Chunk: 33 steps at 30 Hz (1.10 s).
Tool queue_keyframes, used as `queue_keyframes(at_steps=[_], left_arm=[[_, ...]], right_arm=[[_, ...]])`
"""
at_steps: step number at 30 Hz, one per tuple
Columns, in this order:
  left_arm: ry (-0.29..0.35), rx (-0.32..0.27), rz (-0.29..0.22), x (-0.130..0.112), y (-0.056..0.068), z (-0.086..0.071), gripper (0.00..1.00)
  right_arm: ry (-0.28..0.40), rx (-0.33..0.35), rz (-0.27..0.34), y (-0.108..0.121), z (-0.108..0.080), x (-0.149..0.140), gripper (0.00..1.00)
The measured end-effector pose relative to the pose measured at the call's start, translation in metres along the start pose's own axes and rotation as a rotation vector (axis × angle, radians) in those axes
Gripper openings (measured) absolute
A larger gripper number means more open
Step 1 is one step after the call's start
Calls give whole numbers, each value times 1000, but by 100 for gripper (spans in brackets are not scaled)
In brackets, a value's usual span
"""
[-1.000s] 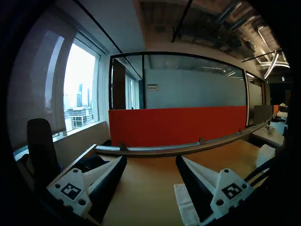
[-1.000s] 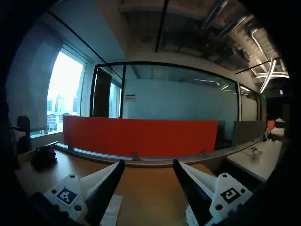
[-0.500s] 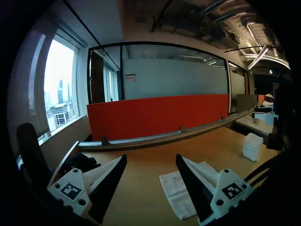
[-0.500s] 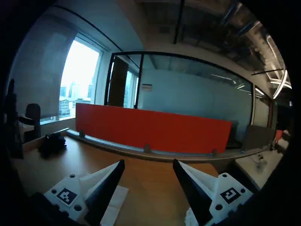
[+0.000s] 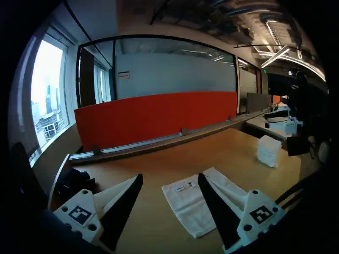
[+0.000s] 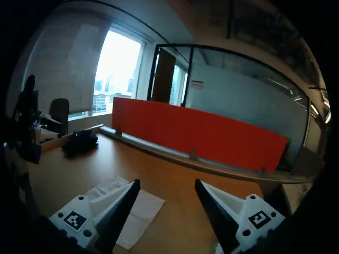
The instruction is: Fold towel
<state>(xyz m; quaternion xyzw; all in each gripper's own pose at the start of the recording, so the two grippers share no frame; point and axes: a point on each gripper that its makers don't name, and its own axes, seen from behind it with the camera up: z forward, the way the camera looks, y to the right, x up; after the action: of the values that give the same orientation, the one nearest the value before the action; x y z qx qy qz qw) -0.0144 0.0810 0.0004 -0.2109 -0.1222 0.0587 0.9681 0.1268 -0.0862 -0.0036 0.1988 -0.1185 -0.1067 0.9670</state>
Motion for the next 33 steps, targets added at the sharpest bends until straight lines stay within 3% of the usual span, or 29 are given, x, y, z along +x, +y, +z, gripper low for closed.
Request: queue_keyframes(at_steps=[8,17,33], left_arm=[[-52,-71,52,-18,17,6,96],[-108,-111,86,-47,31,15,96],[-189,-163,91,-105,56,35,96]], right_arm=[[-75,104,-55,-24,6,-19,100],[-131,179,-86,-48,13,-45,100],[-212,240,-76,-67,27,-105,100]])
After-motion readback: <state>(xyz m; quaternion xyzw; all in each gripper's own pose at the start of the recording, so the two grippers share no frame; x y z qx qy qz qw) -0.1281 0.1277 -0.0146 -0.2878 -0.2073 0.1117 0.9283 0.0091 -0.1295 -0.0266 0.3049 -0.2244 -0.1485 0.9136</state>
